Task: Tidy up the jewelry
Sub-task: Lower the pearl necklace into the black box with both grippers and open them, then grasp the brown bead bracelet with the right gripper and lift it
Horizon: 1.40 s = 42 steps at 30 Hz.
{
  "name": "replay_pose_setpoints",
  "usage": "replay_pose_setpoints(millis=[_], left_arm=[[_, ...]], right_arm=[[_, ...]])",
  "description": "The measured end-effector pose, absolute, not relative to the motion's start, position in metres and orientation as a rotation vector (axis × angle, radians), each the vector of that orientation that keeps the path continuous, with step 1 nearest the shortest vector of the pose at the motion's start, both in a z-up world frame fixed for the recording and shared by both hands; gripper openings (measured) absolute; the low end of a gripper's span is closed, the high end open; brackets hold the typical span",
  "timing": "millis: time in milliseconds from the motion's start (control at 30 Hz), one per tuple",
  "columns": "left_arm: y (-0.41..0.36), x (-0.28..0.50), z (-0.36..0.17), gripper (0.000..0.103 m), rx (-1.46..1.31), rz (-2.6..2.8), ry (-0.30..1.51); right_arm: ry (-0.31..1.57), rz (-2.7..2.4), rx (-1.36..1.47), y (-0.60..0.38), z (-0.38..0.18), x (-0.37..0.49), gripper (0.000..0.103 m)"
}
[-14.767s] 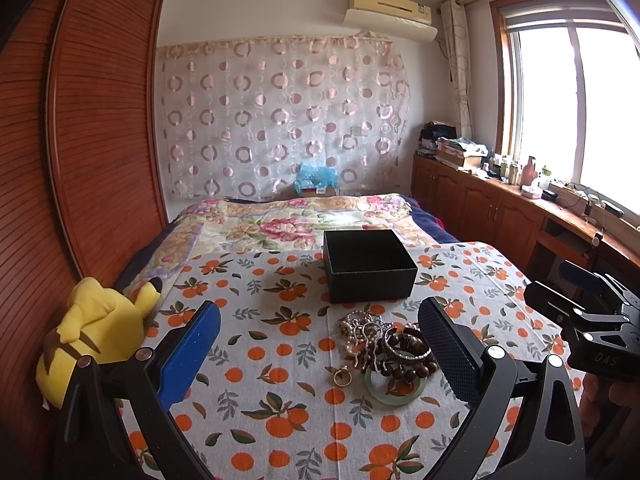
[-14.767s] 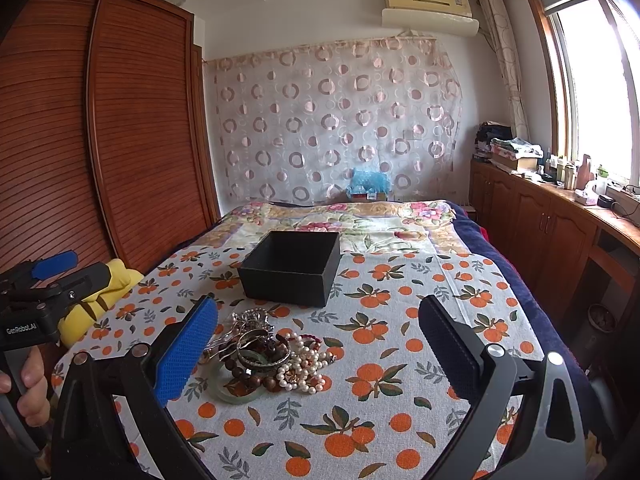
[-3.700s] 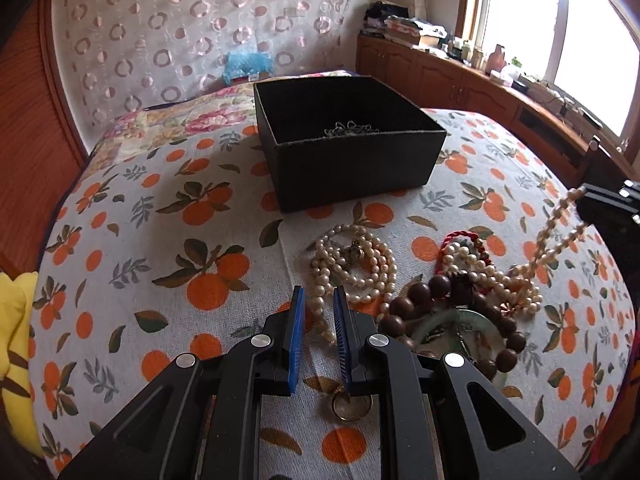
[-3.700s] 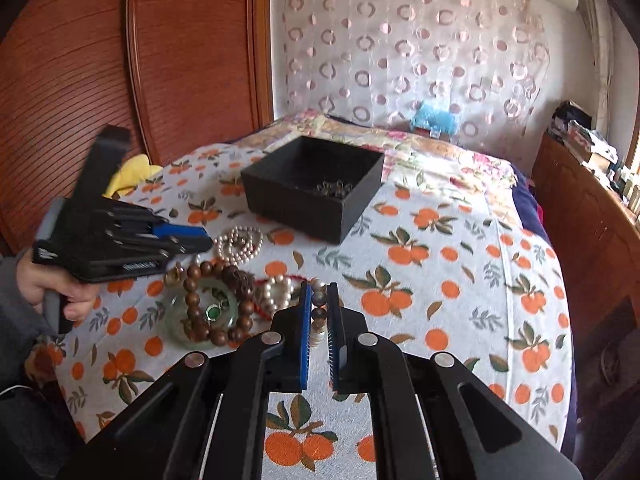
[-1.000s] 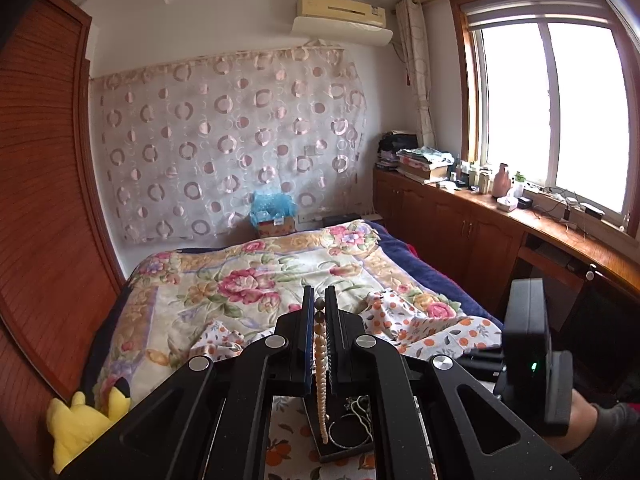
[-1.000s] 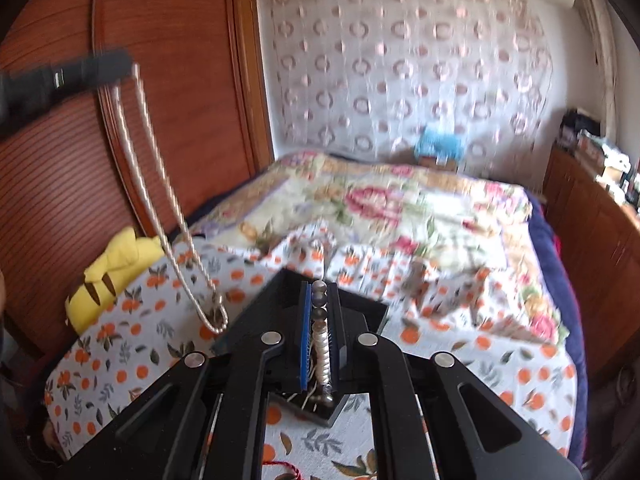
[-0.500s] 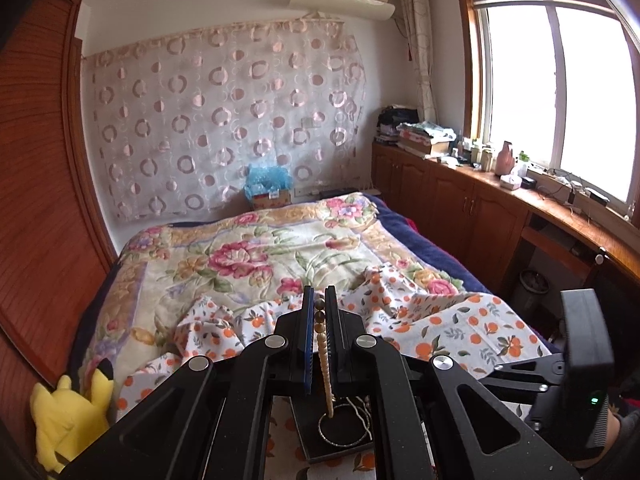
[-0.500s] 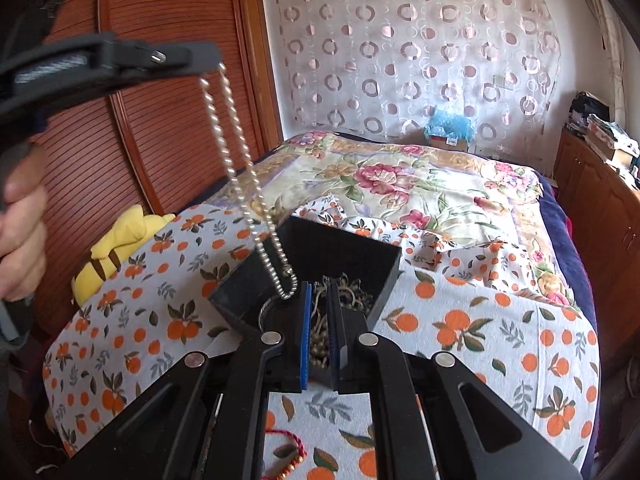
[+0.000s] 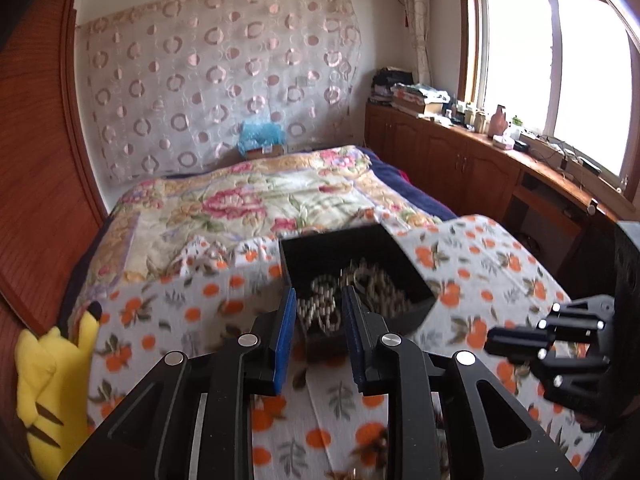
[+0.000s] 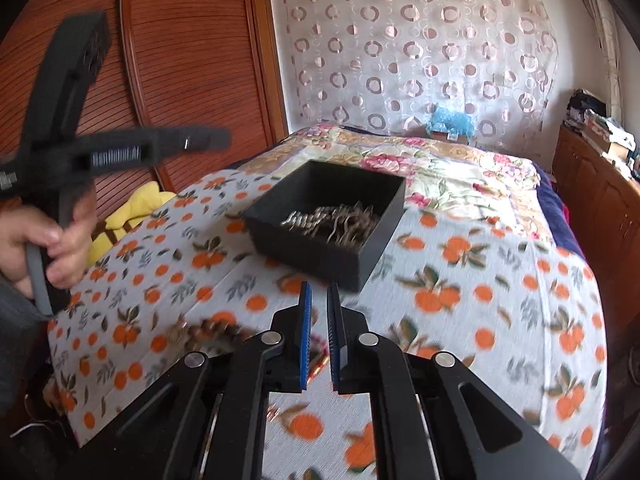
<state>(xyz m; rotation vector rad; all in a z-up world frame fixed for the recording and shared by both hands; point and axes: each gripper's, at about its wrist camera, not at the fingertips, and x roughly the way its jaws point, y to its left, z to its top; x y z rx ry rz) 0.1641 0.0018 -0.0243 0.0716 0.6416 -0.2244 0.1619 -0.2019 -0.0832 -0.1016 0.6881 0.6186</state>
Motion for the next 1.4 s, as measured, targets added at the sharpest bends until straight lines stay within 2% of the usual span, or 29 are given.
replay_pose_setpoints(millis=[133,300,400,500,567,600,800,933,1233,1267,1333,1400], left_arm=[[0.016,0.138,-0.044,0.023,0.048,-0.221,0.667],[0.031,0.110,-0.055,0.030,0.032,-0.213,0.679],[0.040,0.095,-0.062,0.037,0.015,-0.201,0.690],[0.050,0.082,-0.071,0.048,-0.004,-0.185,0.713],[0.054,0.076,-0.076,0.071,-0.009,-0.188,0.731],[0.054,0.073,-0.079,0.075,-0.006,-0.192,0.737],[0.056,0.057,-0.089,0.077,0.031,-0.189,0.763],[0.058,0.050,-0.092,0.082,0.018,-0.194,0.770],[0.054,0.045,-0.102,0.083,0.023,-0.189,0.795],[0.053,0.046,-0.104,0.083,0.024,-0.186,0.800],[0.052,0.046,-0.105,0.083,0.019,-0.186,0.803],[0.049,0.047,-0.106,0.083,0.012,-0.198,0.808]], right_arm=[[0.688,0.617,-0.125,-0.195,-0.090,0.142,0.010],[0.694,0.650,-0.120,-0.188,-0.094,0.121,0.012],[0.698,0.679,-0.126,-0.178,-0.097,0.114,0.022],[0.712,0.709,-0.132,-0.165,-0.101,0.110,0.025],[0.728,0.730,-0.147,-0.155,-0.105,0.109,0.025],[0.736,0.736,-0.155,-0.151,-0.107,0.109,0.025],[0.787,0.771,-0.191,-0.132,-0.119,0.110,0.025],[0.801,0.788,-0.250,-0.117,-0.121,0.110,0.025],[0.839,0.768,-0.353,-0.098,-0.133,0.119,0.024],[0.839,0.768,-0.351,-0.098,-0.133,0.120,0.024],[0.829,0.769,-0.352,-0.100,-0.132,0.118,0.015],[0.787,0.765,-0.326,-0.107,-0.123,0.116,0.015]])
